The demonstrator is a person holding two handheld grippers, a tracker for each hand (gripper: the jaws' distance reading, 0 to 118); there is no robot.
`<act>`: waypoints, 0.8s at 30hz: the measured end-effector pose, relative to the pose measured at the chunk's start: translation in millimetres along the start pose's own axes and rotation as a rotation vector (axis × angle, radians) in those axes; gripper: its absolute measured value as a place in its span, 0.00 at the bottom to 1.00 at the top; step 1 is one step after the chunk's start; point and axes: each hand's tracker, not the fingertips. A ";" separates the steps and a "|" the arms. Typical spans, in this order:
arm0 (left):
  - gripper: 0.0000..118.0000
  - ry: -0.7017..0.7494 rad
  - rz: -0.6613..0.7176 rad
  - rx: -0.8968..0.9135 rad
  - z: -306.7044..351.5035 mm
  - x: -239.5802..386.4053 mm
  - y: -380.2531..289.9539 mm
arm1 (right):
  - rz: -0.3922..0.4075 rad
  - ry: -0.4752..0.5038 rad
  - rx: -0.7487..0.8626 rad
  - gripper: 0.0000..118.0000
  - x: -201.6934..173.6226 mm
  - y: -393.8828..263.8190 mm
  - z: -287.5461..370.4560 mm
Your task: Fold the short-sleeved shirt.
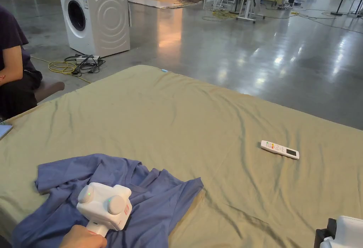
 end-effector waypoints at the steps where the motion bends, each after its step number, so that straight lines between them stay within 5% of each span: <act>1: 0.05 0.022 -0.034 0.002 -1.4 6.3 -1.8 | 0.000 0.002 -0.002 0.02 -0.4 -0.1 -0.1; 24: 0.03 -0.313 0.256 0.478 70.8 -53.8 -53.2 | 0.018 -0.001 0.000 0.02 -4.7 2.7 4.9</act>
